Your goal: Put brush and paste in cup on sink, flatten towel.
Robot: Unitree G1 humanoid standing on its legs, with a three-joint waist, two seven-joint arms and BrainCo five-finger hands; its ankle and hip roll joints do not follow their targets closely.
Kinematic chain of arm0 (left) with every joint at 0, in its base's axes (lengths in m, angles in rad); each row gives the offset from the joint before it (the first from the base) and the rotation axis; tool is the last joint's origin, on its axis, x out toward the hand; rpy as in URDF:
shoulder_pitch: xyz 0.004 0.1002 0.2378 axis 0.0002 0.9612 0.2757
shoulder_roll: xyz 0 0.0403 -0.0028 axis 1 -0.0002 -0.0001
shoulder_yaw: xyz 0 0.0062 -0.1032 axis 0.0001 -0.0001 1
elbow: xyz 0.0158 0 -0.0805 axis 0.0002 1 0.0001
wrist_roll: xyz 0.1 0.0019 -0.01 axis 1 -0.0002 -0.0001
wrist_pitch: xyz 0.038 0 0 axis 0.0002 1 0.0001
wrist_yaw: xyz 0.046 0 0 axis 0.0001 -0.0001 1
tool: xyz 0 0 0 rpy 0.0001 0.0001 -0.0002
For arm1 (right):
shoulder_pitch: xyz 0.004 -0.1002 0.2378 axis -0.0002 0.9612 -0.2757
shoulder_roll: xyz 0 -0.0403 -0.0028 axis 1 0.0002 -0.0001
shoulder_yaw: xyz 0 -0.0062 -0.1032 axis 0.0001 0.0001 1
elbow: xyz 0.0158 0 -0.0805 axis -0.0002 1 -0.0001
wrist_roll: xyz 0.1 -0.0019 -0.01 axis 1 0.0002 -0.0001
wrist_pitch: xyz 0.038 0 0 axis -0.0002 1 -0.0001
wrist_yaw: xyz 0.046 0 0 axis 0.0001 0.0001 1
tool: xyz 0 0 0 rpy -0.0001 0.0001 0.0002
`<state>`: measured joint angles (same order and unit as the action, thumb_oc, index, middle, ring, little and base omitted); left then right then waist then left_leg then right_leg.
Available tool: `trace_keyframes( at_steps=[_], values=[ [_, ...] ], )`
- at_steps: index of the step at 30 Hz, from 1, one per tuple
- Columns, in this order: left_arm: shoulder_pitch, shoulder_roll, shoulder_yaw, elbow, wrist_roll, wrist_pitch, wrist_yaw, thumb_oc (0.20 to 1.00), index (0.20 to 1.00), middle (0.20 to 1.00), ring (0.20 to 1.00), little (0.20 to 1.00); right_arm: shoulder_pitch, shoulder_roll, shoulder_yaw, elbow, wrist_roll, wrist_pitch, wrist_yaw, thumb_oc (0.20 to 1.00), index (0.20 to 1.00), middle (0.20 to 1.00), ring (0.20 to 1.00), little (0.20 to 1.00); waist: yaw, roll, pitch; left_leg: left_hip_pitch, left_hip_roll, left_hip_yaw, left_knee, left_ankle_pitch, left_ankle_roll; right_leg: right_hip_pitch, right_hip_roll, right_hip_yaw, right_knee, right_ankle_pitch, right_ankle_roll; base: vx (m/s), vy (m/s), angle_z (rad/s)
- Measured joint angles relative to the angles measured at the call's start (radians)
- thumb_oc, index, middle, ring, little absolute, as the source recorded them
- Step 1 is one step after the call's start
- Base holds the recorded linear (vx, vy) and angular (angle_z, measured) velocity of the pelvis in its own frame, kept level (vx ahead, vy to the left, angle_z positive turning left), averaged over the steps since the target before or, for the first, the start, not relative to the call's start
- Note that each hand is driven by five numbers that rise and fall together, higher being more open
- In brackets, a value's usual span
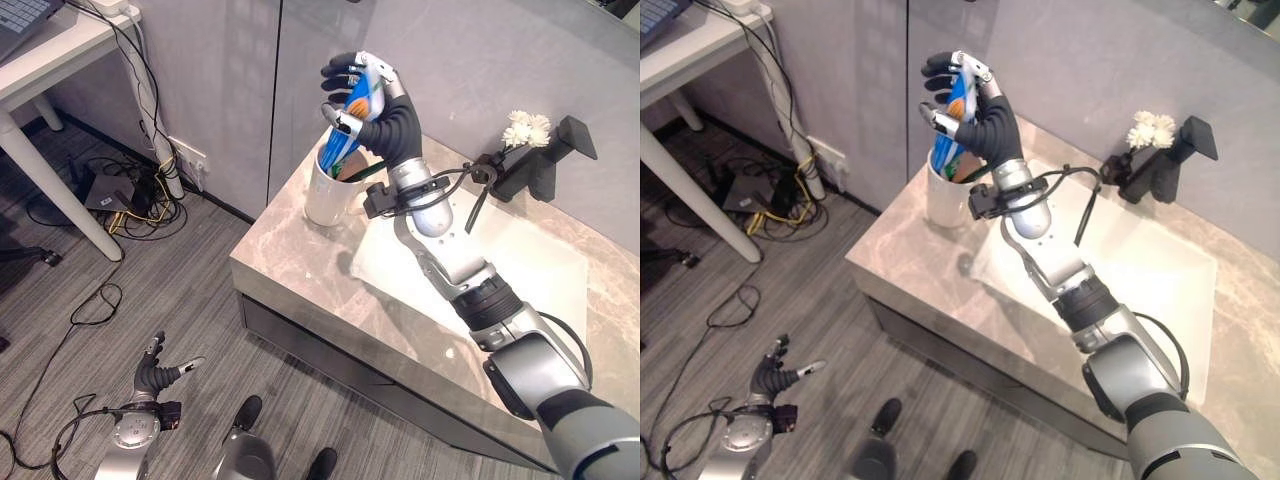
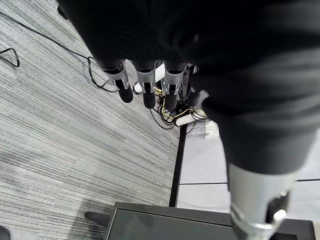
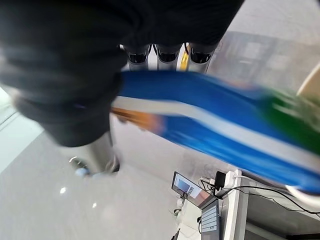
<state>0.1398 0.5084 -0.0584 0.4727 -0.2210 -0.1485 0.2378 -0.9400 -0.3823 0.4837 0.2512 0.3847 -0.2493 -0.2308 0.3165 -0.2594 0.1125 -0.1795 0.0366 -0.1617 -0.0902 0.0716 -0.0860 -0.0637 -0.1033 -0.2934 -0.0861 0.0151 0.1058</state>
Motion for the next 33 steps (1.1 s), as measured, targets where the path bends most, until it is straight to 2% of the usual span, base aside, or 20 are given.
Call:
trace_keyframes(
  at_steps=[8, 14, 16, 17, 18, 19, 22, 23, 25, 28, 30, 31, 33],
  values=[
    [-0.002, 0.000, -0.004, 0.000, 0.003, 0.001, 0.000, 1.000, 1.000, 1.000, 1.000, 1.000, -0.008, -0.003, 0.006, 0.000, -0.045, 0.028, -0.007, 1.000, 1.000, 1.000, 1.000, 1.000, -0.001, 0.001, 0.001, 0.002, 0.001, 0.003, 0.009, 0.000, 0.000, 0.005, -0.001, 0.005, 0.000, 0.000, 0.000, 0.00, 0.000, 0.00],
    [-0.013, -0.001, -0.006, -0.026, 0.003, 0.019, 0.016, 1.000, 1.000, 1.000, 1.000, 1.000, -0.008, -0.004, -0.068, -0.087, -0.098, 0.039, -0.069, 1.000, 1.000, 1.000, 1.000, 1.000, -0.003, 0.023, 0.009, 0.020, 0.002, 0.006, 0.020, -0.002, -0.002, 0.026, -0.002, 0.008, -0.001, 0.004, -0.002, -0.01, 0.000, -0.01],
    [0.011, 0.003, -0.005, -0.145, 0.001, 0.022, 0.014, 0.699, 0.699, 0.699, 0.699, 0.699, -0.007, -0.041, -0.139, -0.171, -0.174, 0.049, -0.099, 1.000, 1.000, 1.000, 1.000, 1.000, -0.005, 0.045, 0.007, 0.024, 0.001, 0.006, 0.019, -0.002, -0.001, 0.030, -0.005, 0.009, -0.004, 0.007, -0.001, -0.05, 0.012, 0.01],
    [0.026, 0.008, -0.005, -0.227, 0.000, 0.019, 0.012, 0.536, 0.536, 0.536, 0.536, 0.536, -0.004, -0.060, -0.198, -0.234, -0.216, 0.048, -0.118, 1.000, 1.000, 1.000, 1.000, 1.000, -0.005, 0.070, 0.002, 0.030, -0.004, 0.008, 0.019, 0.001, 0.003, 0.036, -0.009, 0.010, 0.000, 0.010, 0.001, -0.03, 0.012, -0.03],
    [0.023, 0.009, -0.004, -0.257, -0.003, 0.019, 0.006, 0.467, 0.467, 0.467, 0.467, 0.467, -0.002, -0.066, -0.226, -0.247, -0.243, 0.041, -0.136, 1.000, 1.000, 1.000, 1.000, 1.000, -0.013, 0.092, -0.002, 0.043, -0.006, 0.011, 0.019, 0.002, 0.005, 0.046, -0.013, 0.012, 0.000, 0.012, 0.002, -0.05, 0.013, -0.01],
    [0.031, 0.015, -0.002, -0.300, -0.007, 0.016, -0.004, 0.200, 0.200, 0.200, 0.200, 0.200, 0.014, -0.085, -0.246, -0.253, -0.278, 0.037, -0.142, 1.000, 1.000, 1.000, 1.000, 1.000, -0.019, 0.105, -0.012, 0.045, -0.009, 0.008, 0.018, 0.002, 0.005, 0.051, -0.014, 0.010, 0.000, 0.012, 0.002, 0.00, 0.000, 0.00],
    [0.035, 0.034, 0.016, -0.373, -0.017, -0.002, -0.020, 0.200, 0.200, 0.200, 0.200, 0.200, 0.086, -0.185, -0.274, -0.297, -0.341, 0.032, -0.158, 1.000, 1.000, 1.000, 1.000, 1.000, -0.035, 0.131, -0.027, 0.057, -0.010, 0.012, 0.018, 0.003, 0.007, 0.060, -0.016, 0.012, 0.000, 0.013, 0.004, -0.02, 0.005, -0.03],
    [0.039, 0.043, 0.029, -0.387, -0.017, -0.013, -0.026, 0.200, 0.200, 0.200, 0.200, 0.200, 0.126, -0.207, -0.292, -0.301, -0.360, 0.025, -0.158, 1.000, 1.000, 1.000, 1.000, 1.000, -0.056, 0.138, -0.035, 0.064, -0.010, 0.017, 0.018, 0.003, 0.008, 0.064, -0.016, 0.018, 0.000, 0.013, 0.004, -0.05, 0.015, -0.14],
    [0.053, 0.045, 0.066, -0.424, -0.017, -0.023, -0.028, 0.200, 0.200, 0.200, 0.200, 0.200, 0.216, -0.231, -0.341, -0.307, -0.364, 0.024, -0.159, 1.000, 1.000, 1.000, 1.000, 1.000, -0.069, 0.147, -0.041, 0.076, -0.006, 0.038, 0.016, 0.001, 0.011, 0.065, -0.015, 0.040, 0.000, 0.017, 0.003, -0.04, 0.024, -0.28],
    [0.074, 0.070, 0.127, -0.501, -0.016, -0.024, -0.041, 0.200, 0.200, 0.200, 0.200, 0.200, 0.433, -0.254, -0.469, -0.352, -0.372, 0.024, -0.156, 1.000, 1.000, 1.000, 1.000, 1.000, -0.131, 0.163, -0.051, 0.082, -0.003, 0.058, 0.016, 0.000, 0.012, 0.060, -0.015, 0.058, 0.000, 0.023, 0.004, -0.03, 0.012, -0.18],
    [0.107, 0.071, 0.203, -0.572, -0.016, -0.033, -0.048, 0.200, 0.200, 0.200, 0.200, 0.200, 0.558, -0.270, -0.571, -0.376, -0.393, 0.014, -0.155, 1.000, 1.000, 1.000, 1.000, 1.000, -0.137, 0.166, -0.051, 0.088, -0.002, 0.068, 0.015, -0.002, 0.015, 0.062, -0.015, 0.070, 0.000, 0.024, 0.003, -0.02, 0.006, -0.22],
    [0.105, 0.078, 0.248, -0.554, -0.017, -0.062, -0.048, 0.200, 0.200, 0.200, 0.200, 0.200, 0.622, -0.274, -0.642, -0.374, -0.391, 0.015, -0.158, 1.000, 1.000, 1.000, 1.000, 1.000, -0.174, 0.187, -0.063, 0.093, -0.001, 0.079, 0.014, -0.004, 0.017, 0.061, -0.015, 0.081, 0.000, 0.026, 0.004, -0.02, 0.003, -0.32],
    [0.101, 0.079, 0.282, -0.550, -0.017, -0.064, -0.048, 0.200, 0.200, 0.200, 0.200, 0.200, 0.647, -0.310, -0.687, -0.321, -0.386, 0.005, -0.159, 1.000, 1.000, 1.000, 1.000, 1.000, -0.196, 0.202, -0.073, 0.111, 0.003, 0.100, 0.005, -0.004, 0.018, 0.060, -0.013, 0.107, 0.000, 0.031, 0.005, -0.01, 0.005, -0.34]
  ],
)
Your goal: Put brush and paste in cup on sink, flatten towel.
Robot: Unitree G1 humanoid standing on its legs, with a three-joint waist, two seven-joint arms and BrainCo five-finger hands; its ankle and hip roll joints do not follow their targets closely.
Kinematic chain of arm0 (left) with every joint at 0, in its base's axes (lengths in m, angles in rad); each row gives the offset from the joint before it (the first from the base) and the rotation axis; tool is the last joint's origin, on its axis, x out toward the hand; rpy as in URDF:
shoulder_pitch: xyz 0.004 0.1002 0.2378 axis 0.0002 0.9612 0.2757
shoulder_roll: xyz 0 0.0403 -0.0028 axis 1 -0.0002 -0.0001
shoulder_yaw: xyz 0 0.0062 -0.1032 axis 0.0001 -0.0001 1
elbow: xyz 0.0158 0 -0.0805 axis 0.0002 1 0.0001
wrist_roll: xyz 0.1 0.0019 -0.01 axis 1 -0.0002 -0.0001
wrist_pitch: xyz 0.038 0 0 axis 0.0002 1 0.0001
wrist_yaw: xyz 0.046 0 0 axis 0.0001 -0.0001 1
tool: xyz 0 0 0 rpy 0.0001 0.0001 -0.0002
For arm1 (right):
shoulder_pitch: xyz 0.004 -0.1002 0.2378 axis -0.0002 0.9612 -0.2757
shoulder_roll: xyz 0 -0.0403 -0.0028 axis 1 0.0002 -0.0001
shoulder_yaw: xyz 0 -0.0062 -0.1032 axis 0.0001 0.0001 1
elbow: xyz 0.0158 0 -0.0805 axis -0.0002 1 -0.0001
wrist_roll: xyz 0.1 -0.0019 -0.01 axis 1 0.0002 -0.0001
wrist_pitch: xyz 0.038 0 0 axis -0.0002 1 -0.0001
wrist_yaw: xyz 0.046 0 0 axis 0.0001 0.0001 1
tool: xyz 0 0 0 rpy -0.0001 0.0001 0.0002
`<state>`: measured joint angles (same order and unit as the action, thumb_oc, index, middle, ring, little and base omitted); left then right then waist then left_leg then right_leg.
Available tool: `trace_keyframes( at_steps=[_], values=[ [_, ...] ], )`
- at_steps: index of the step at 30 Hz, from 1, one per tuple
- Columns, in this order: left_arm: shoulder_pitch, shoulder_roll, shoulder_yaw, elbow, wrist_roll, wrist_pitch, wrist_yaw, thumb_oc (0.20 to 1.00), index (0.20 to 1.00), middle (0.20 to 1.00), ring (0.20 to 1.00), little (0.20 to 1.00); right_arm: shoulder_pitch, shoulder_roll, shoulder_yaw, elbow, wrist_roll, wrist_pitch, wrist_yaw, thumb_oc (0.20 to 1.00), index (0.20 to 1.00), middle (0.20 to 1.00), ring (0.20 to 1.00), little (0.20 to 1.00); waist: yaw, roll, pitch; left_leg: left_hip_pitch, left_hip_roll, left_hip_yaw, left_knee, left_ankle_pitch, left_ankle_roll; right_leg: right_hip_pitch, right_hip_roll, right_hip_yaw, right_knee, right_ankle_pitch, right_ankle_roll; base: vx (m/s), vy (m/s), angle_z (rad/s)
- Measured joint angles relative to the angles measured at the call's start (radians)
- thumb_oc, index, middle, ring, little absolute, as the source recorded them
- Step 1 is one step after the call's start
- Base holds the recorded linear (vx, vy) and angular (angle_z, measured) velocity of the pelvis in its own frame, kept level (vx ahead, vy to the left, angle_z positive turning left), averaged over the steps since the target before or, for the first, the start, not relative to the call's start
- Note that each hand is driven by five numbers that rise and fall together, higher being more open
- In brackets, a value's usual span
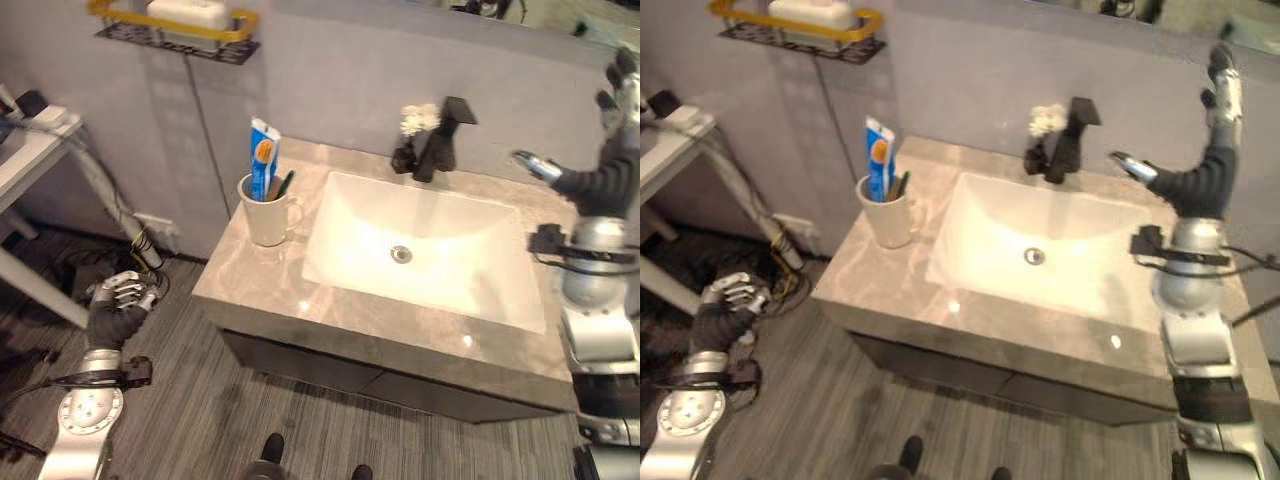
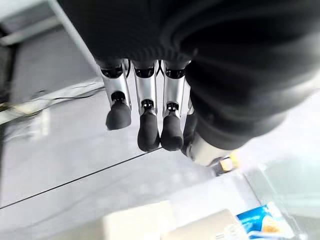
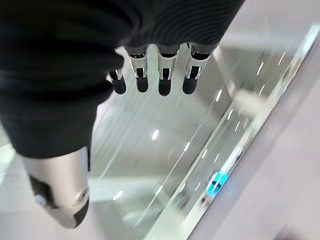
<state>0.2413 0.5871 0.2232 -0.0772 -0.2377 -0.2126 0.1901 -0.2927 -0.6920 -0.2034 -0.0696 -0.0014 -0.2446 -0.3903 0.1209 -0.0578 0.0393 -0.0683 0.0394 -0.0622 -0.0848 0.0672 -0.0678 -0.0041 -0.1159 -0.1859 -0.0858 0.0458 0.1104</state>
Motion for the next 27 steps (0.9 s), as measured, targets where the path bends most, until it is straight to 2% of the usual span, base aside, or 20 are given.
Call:
trace_keyframes(
  at_steps=[2, 4, 7, 9, 11, 14, 15, 16, 17, 18, 20, 22, 24, 25, 27],
  values=[
    [-0.001, 0.004, 0.009, 0.003, 0.001, -0.006, 0.000, 0.200, 0.200, 0.200, 0.200, 0.200, 0.013, -0.012, -0.047, 0.053, 0.027, -0.006, -0.003, 1.000, 1.000, 1.000, 1.000, 1.000, -0.027, 0.009, -0.010, 0.009, 0.003, 0.018, -0.002, 0.000, 0.000, -0.001, 0.002, 0.016, 0.000, 0.002, 0.001, -0.01, 0.001, -0.25],
    [-0.001, 0.015, 0.005, 0.036, 0.003, -0.012, -0.004, 0.200, 0.200, 0.200, 0.200, 0.200, 0.022, -0.017, -0.079, 0.099, 0.049, -0.012, -0.010, 1.000, 1.000, 1.000, 1.000, 1.000, -0.034, 0.015, -0.014, 0.024, 0.010, 0.045, -0.003, -0.007, 0.005, -0.002, 0.007, 0.042, 0.000, 0.005, 0.000, 0.00, 0.009, -0.40],
    [0.004, 0.044, 0.005, 0.068, 0.006, -0.012, -0.012, 0.200, 0.200, 0.200, 0.200, 0.200, 0.112, -0.082, -0.103, 0.127, 0.048, -0.025, -0.010, 1.000, 1.000, 1.000, 1.000, 1.000, -0.058, 0.016, -0.020, 0.034, 0.016, 0.059, -0.003, -0.012, 0.002, -0.001, 0.013, 0.061, -0.006, 0.006, -0.001, 0.00, 0.003, -0.21],
    [0.009, 0.045, 0.008, 0.068, 0.001, -0.012, -0.022, 0.200, 0.200, 0.200, 0.200, 0.200, 0.202, -0.093, -0.152, 0.182, 0.051, -0.026, 0.005, 1.000, 1.000, 1.000, 1.000, 1.000, -0.076, 0.011, -0.029, 0.035, 0.021, 0.076, -0.003, -0.015, 0.001, -0.011, 0.016, 0.075, -0.006, 0.007, -0.003, 0.00, -0.003, -0.23],
    [0.032, 0.044, 0.007, 0.067, -0.030, -0.012, -0.053, 0.200, 0.200, 0.200, 0.200, 0.200, 0.303, -0.050, -0.213, 0.239, 0.079, -0.020, 0.018, 1.000, 1.000, 1.000, 1.000, 1.000, -0.096, 0.014, -0.031, 0.038, 0.021, 0.095, -0.004, -0.017, 0.004, -0.014, 0.016, 0.095, -0.004, 0.011, -0.003, 0.00, -0.011, -0.21],
    [0.067, 0.043, 0.011, 0.065, -0.065, -0.008, -0.090, 0.200, 0.200, 0.200, 0.200, 0.200, 0.487, -0.004, -0.226, 0.285, 0.107, 0.003, 0.069, 1.000, 1.000, 1.000, 1.000, 1.000, -0.127, 0.028, -0.036, 0.048, 0.021, 0.106, -0.005, -0.025, 0.007, -0.010, 0.015, 0.102, -0.004, 0.012, -0.003, 0.01, -0.015, -0.17],
    [0.084, 0.038, 0.009, 0.066, -0.097, 0.000, -0.109, 0.200, 0.200, 0.200, 0.200, 0.200, 0.530, 0.014, -0.227, 0.358, 0.106, -0.009, 0.089, 1.000, 1.000, 1.000, 1.000, 1.000, -0.150, 0.036, -0.039, 0.049, 0.021, 0.114, -0.005, -0.025, 0.007, -0.014, 0.014, 0.113, -0.007, 0.012, -0.003, 0.01, -0.008, -0.17],
    [0.094, 0.035, 0.006, 0.061, -0.141, 0.001, -0.137, 0.200, 0.200, 0.200, 0.200, 0.200, 0.526, 0.055, -0.225, 0.554, 0.113, 0.017, 0.094, 1.000, 1.000, 1.000, 1.000, 1.000, -0.147, 0.037, -0.044, 0.054, 0.023, 0.121, -0.009, -0.028, 0.007, -0.014, 0.016, 0.122, -0.008, 0.007, -0.001, 0.00, -0.014, -0.17],
    [0.101, 0.034, 0.002, 0.061, -0.158, 0.003, -0.147, 0.200, 0.200, 0.200, 0.200, 0.200, 0.531, 0.071, -0.224, 0.625, 0.126, 0.038, 0.094, 1.000, 1.000, 1.000, 1.000, 1.000, -0.151, 0.041, -0.045, 0.053, 0.023, 0.123, -0.009, -0.030, 0.008, -0.014, 0.016, 0.122, -0.008, 0.007, -0.002, 0.00, -0.009, -0.11],
    [0.112, 0.035, 0.001, 0.062, -0.159, 0.004, -0.157, 0.200, 0.200, 0.200, 0.200, 0.200, 0.536, 0.085, -0.222, 0.661, 0.138, 0.061, 0.096, 1.000, 1.000, 1.000, 1.000, 1.000, -0.160, 0.051, -0.045, 0.051, 0.022, 0.123, -0.010, -0.033, 0.012, -0.017, 0.015, 0.122, -0.008, 0.008, -0.001, -0.01, -0.008, -0.04],
    [0.115, 0.035, -0.007, 0.065, -0.199, 0.004, -0.177, 0.200, 0.200, 0.200, 0.200, 0.200, 0.552, 0.093, -0.200, 0.759, 0.154, 0.049, 0.112, 1.000, 1.000, 1.000, 1.000, 1.000, -0.164, 0.064, -0.049, 0.050, 0.021, 0.125, -0.010, -0.033, 0.012, -0.020, 0.014, 0.124, -0.008, 0.009, 0.001, 0.00, 0.000, 0.00],
    [0.122, 0.045, -0.014, 0.065, -0.273, 0.007, -0.214, 0.200, 0.200, 0.200, 0.200, 0.200, 0.550, 0.092, -0.124, 0.924, 0.156, 0.067, 0.142, 1.000, 1.000, 1.000, 1.000, 1.000, -0.161, 0.071, -0.054, 0.043, 0.022, 0.125, -0.010, -0.032, 0.012, -0.030, 0.015, 0.126, -0.008, 0.008, 0.002, 0.00, 0.000, 0.00],
    [0.147, 0.097, -0.041, 0.064, -0.331, 0.008, -0.250, 0.200, 0.200, 0.200, 0.200, 0.200, 0.541, 0.088, -0.077, 1.028, 0.153, 0.073, 0.164, 1.000, 1.000, 1.000, 1.000, 1.000, -0.159, 0.086, -0.056, 0.030, 0.021, 0.125, -0.010, -0.031, 0.011, -0.040, 0.014, 0.125, -0.008, 0.010, 0.003, 0.00, 0.000, 0.00],
    [0.168, 0.134, -0.060, 0.064, -0.356, 0.020, -0.280, 0.200, 0.200, 0.200, 0.200, 0.200, 0.526, 0.091, -0.001, 1.105, 0.151, 0.088, 0.187, 1.000, 1.000, 1.000, 1.000, 1.000, -0.159, 0.094, -0.052, 0.028, 0.022, 0.126, -0.010, -0.031, 0.010, -0.043, 0.015, 0.125, -0.008, 0.012, 0.003, 0.00, 0.000, 0.00],
    [0.181, 0.137, -0.071, 0.065, -0.387, 0.023, -0.294, 0.200, 0.200, 0.200, 0.200, 0.200, 0.538, 0.119, 0.039, 1.096, 0.151, 0.093, 0.225, 1.000, 1.000, 1.000, 1.000, 1.000, -0.159, 0.102, -0.048, 0.021, 0.023, 0.124, -0.010, -0.030, 0.010, -0.048, 0.016, 0.124, -0.008, 0.012, 0.003, 0.02, -0.002, 0.02]
  ],
)
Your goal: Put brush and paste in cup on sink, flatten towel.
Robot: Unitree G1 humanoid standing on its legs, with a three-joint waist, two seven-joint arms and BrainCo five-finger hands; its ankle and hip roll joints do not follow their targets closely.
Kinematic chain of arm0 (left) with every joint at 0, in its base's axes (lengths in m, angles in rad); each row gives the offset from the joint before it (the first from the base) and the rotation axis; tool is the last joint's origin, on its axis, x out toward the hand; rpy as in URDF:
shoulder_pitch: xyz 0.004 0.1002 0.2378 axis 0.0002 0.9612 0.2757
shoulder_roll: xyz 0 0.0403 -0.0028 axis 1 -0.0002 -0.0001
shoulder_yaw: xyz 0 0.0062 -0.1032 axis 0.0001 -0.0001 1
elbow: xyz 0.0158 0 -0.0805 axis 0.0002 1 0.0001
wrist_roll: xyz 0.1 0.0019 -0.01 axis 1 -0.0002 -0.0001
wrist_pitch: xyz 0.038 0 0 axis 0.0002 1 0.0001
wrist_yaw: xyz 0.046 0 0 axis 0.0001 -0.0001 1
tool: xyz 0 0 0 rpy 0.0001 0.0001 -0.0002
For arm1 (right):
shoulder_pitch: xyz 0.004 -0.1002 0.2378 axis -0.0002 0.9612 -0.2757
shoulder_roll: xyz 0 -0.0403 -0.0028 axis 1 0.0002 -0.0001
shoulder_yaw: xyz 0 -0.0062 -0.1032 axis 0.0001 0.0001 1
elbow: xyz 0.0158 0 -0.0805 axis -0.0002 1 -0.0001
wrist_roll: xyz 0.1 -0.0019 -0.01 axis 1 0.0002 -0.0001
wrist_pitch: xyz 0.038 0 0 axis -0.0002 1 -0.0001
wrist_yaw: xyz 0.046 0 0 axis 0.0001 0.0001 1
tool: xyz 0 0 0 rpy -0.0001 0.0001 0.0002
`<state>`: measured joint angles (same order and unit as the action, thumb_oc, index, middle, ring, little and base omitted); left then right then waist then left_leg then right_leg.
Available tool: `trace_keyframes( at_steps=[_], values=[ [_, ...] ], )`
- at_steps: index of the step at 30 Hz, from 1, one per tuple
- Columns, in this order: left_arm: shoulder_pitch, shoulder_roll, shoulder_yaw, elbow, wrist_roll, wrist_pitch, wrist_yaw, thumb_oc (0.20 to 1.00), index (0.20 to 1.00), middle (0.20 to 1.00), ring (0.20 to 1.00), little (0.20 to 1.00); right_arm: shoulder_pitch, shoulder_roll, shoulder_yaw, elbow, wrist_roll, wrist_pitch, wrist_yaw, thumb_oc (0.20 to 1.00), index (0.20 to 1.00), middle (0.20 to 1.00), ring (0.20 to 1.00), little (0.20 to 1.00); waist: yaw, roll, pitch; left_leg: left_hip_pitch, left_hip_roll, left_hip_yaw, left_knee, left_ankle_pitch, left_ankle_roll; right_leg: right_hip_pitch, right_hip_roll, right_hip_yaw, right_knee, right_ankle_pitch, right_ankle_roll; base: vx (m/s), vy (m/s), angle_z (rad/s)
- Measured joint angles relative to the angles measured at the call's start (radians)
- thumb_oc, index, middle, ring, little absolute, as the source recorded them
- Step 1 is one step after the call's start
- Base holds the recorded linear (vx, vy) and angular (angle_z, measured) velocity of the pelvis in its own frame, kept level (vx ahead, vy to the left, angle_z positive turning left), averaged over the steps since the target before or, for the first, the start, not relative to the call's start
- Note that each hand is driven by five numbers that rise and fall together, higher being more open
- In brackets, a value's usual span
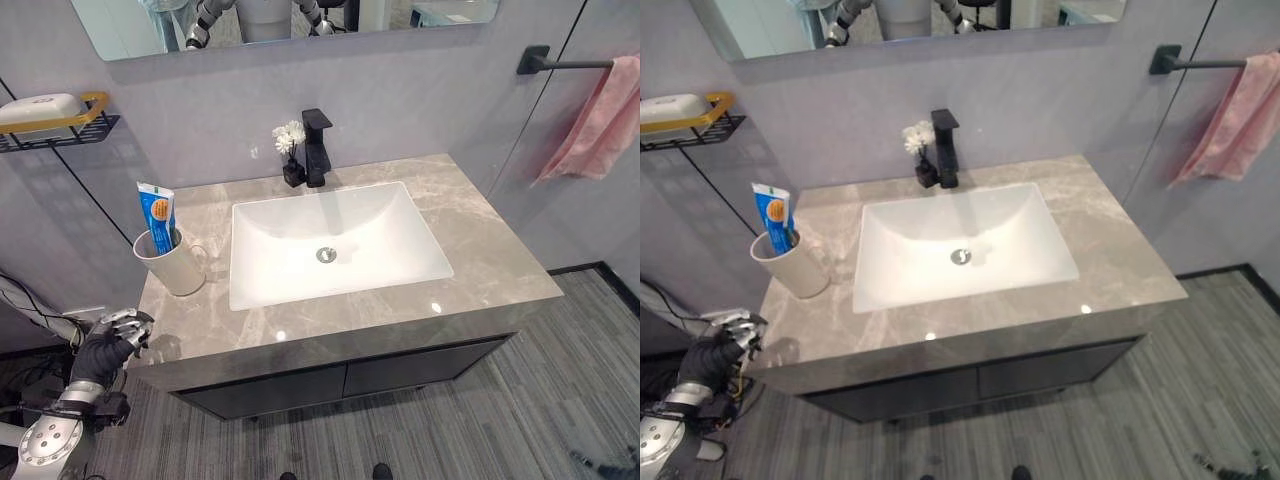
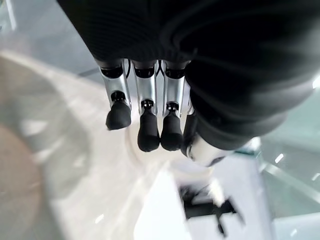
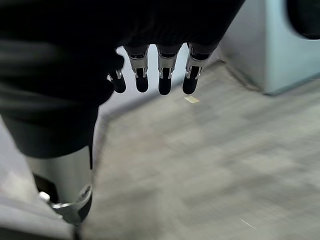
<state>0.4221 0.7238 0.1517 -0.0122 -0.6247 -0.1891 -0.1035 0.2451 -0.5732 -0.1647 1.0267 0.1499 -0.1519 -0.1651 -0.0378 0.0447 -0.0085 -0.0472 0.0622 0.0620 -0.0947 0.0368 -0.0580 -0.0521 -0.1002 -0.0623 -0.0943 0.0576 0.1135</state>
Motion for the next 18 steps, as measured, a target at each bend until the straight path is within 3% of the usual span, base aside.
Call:
trace_keyframes(
  at_steps=[3, 7, 9, 14, 18],
  values=[
    [0.003, -0.003, -0.009, 0.001, -0.025, 0.020, -0.011, 0.200, 0.200, 0.200, 0.200, 0.200, 0.002, 0.056, 0.000, -0.021, 0.007, -0.002, 0.041, 1.000, 1.000, 1.000, 1.000, 1.000, 0.005, 0.008, 0.006, -0.007, 0.000, -0.001, 0.000, 0.003, -0.004, -0.006, 0.000, -0.002, 0.000, 0.004, -0.005, 0.05, 0.009, 0.01],
    [0.012, -0.007, -0.010, 0.006, -0.045, 0.023, -0.023, 0.200, 0.200, 0.200, 0.200, 0.200, -0.053, 0.101, 0.177, -0.004, 0.009, -0.001, 0.087, 1.000, 1.000, 1.000, 1.000, 1.000, 0.023, 0.014, 0.022, -0.014, -0.002, 0.001, 0.001, 0.004, -0.005, -0.015, -0.002, -0.001, 0.000, 0.004, -0.005, 0.03, 0.023, -0.01],
    [0.008, -0.008, -0.010, 0.035, -0.045, 0.024, -0.023, 0.200, 0.200, 0.200, 0.200, 0.200, -0.090, 0.141, 0.189, 0.005, -0.006, -0.001, 0.096, 1.000, 1.000, 1.000, 1.000, 1.000, 0.026, 0.020, 0.027, -0.024, -0.003, 0.002, 0.005, 0.005, -0.004, -0.026, -0.003, -0.001, 0.000, 0.005, -0.004, 0.04, 0.009, 0.00],
    [0.007, -0.010, -0.010, 0.043, -0.045, 0.025, -0.029, 0.200, 0.200, 0.200, 0.200, 0.200, -0.102, 0.150, 0.214, 0.001, -0.015, 0.000, 0.110, 1.000, 1.000, 1.000, 1.000, 1.000, 0.042, 0.032, 0.036, -0.023, -0.002, 0.002, 0.005, 0.005, -0.004, -0.025, -0.002, -0.001, 0.000, 0.008, -0.004, 0.07, 0.006, 0.00],
    [-0.031, -0.021, -0.011, 0.058, -0.045, 0.027, -0.029, 0.200, 0.200, 0.200, 0.200, 0.200, -0.100, 0.156, 0.262, -0.018, -0.047, 0.002, 0.127, 1.000, 1.000, 1.000, 1.000, 1.000, 0.049, 0.024, 0.042, -0.024, 0.000, 0.004, 0.003, 0.005, -0.004, -0.027, 0.000, 0.000, 0.000, 0.007, -0.004, 0.04, -0.004, -0.01]
  ],
)
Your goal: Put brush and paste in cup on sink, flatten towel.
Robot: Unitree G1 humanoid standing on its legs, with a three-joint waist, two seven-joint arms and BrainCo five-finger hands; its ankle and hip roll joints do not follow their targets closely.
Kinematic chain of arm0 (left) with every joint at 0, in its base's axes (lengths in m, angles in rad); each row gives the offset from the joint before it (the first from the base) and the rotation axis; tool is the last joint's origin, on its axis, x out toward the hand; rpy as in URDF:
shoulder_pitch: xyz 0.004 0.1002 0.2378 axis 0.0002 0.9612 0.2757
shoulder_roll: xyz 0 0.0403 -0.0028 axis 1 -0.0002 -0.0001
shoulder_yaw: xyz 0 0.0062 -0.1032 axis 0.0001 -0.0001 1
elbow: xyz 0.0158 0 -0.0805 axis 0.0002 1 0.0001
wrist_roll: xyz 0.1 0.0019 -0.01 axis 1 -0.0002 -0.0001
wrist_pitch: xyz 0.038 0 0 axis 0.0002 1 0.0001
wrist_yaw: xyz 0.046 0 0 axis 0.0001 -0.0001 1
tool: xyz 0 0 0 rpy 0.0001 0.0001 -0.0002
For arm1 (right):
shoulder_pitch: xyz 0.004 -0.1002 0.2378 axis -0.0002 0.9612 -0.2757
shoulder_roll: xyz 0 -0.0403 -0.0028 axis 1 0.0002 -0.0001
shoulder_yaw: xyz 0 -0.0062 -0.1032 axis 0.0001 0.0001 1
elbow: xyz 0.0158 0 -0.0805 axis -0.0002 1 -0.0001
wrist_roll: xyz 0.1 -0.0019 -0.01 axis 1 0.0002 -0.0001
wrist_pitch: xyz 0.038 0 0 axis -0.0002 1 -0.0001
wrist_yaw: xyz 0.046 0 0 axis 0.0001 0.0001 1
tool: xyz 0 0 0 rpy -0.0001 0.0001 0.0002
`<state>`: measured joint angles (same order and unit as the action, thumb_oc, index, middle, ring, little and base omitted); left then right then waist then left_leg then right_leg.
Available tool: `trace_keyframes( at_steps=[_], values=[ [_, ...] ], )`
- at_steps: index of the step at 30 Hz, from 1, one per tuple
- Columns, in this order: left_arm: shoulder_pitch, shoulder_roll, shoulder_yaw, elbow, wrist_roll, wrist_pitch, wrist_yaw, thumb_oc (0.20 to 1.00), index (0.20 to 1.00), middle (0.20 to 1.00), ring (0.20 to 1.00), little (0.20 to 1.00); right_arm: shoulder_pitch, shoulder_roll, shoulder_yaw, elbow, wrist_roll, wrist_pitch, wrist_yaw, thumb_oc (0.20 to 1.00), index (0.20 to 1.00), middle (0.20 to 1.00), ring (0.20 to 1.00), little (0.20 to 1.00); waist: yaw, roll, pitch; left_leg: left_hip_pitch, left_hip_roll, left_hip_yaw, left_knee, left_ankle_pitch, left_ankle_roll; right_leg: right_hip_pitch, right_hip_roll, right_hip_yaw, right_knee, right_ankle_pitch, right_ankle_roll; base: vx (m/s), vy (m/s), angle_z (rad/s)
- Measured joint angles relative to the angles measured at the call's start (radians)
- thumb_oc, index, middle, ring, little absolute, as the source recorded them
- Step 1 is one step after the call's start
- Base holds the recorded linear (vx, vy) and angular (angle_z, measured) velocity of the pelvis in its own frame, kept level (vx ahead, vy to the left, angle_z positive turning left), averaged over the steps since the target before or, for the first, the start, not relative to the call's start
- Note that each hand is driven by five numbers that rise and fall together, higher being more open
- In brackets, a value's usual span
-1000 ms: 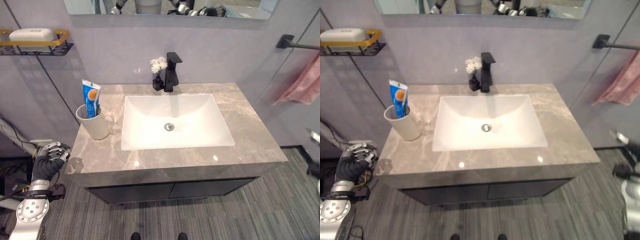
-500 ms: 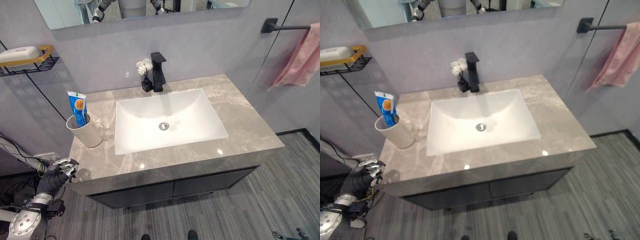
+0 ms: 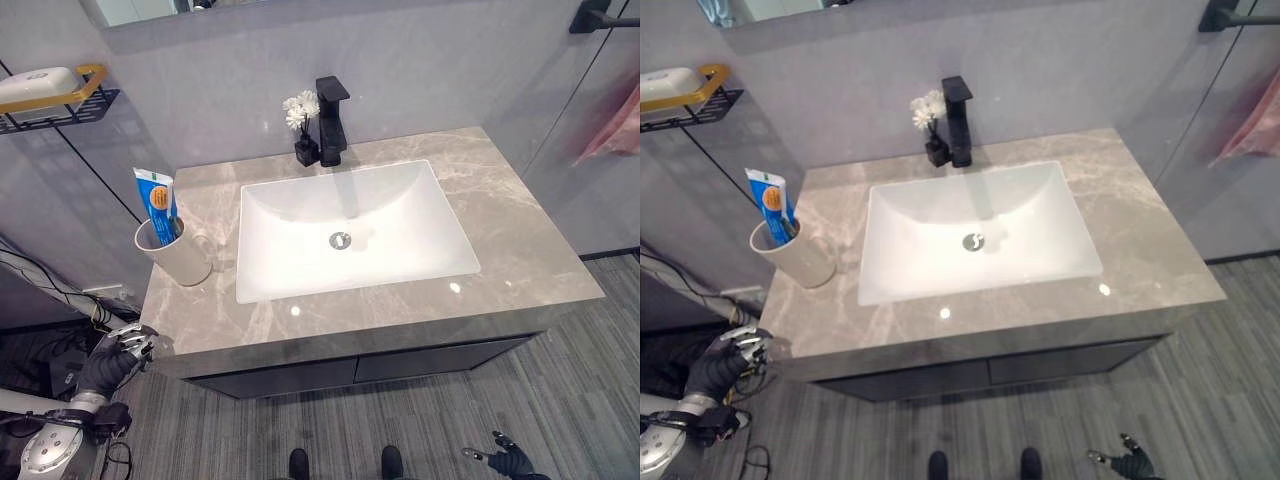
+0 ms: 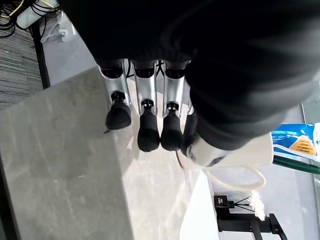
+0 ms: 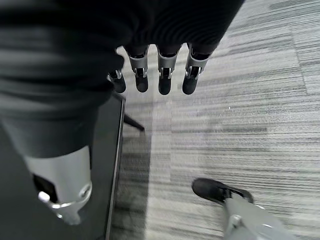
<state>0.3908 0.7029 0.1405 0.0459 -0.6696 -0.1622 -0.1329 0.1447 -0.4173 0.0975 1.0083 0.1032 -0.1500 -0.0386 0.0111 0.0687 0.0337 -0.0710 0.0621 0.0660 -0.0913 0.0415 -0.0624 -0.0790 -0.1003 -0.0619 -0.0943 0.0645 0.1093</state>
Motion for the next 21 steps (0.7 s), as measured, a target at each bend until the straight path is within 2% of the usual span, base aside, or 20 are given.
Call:
trace_keyframes(
  at_steps=[7, 13, 20, 21],
  values=[
    [-0.066, 0.001, -0.006, 0.009, 0.000, -0.008, 0.012, 0.200, 0.200, 0.200, 0.200, 0.200, -0.004, 0.011, 0.005, -0.013, 0.001, 0.001, -0.001, 1.000, 1.000, 1.000, 1.000, 1.000, 0.003, -0.016, 0.008, -0.040, 0.000, 0.000, -0.002, 0.007, -0.003, -0.041, 0.000, 0.002, 0.000, 0.006, -0.004, 0.00, -0.001, 0.00],
    [-0.143, 0.004, -0.014, 0.011, 0.000, -0.009, 0.034, 0.200, 0.200, 0.200, 0.200, 0.200, -0.016, 0.014, 0.061, -0.017, 0.000, 0.006, -0.004, 1.000, 1.000, 1.000, 1.000, 1.000, -0.001, -0.023, 0.015, -0.068, 0.001, -0.002, 0.002, 0.011, -0.002, -0.066, 0.002, -0.001, 0.000, 0.011, -0.003, 0.00, -0.004, 0.01],
    [-0.221, 0.056, -0.051, 0.025, -0.011, -0.007, 0.043, 0.200, 0.200, 0.200, 0.200, 0.200, -0.047, 0.017, 0.091, -0.018, -0.021, 0.010, -0.003, 1.000, 1.000, 1.000, 1.000, 1.000, -0.004, -0.042, 0.030, -0.069, 0.002, -0.003, 0.001, 0.011, -0.002, -0.067, 0.003, -0.001, 0.000, 0.010, -0.002, 0.02, -0.006, 0.00],
    [-0.214, 0.091, -0.061, 0.019, -0.027, -0.004, 0.042, 0.200, 0.200, 0.200, 0.200, 0.200, -0.048, 0.017, 0.091, -0.018, -0.024, 0.010, -0.003, 1.000, 1.000, 1.000, 1.000, 1.000, -0.008, -0.043, 0.031, -0.069, 0.003, -0.002, 0.001, 0.010, -0.002, -0.068, 0.004, -0.001, 0.000, 0.010, -0.002, 0.00, 0.000, 0.00]
  ],
)
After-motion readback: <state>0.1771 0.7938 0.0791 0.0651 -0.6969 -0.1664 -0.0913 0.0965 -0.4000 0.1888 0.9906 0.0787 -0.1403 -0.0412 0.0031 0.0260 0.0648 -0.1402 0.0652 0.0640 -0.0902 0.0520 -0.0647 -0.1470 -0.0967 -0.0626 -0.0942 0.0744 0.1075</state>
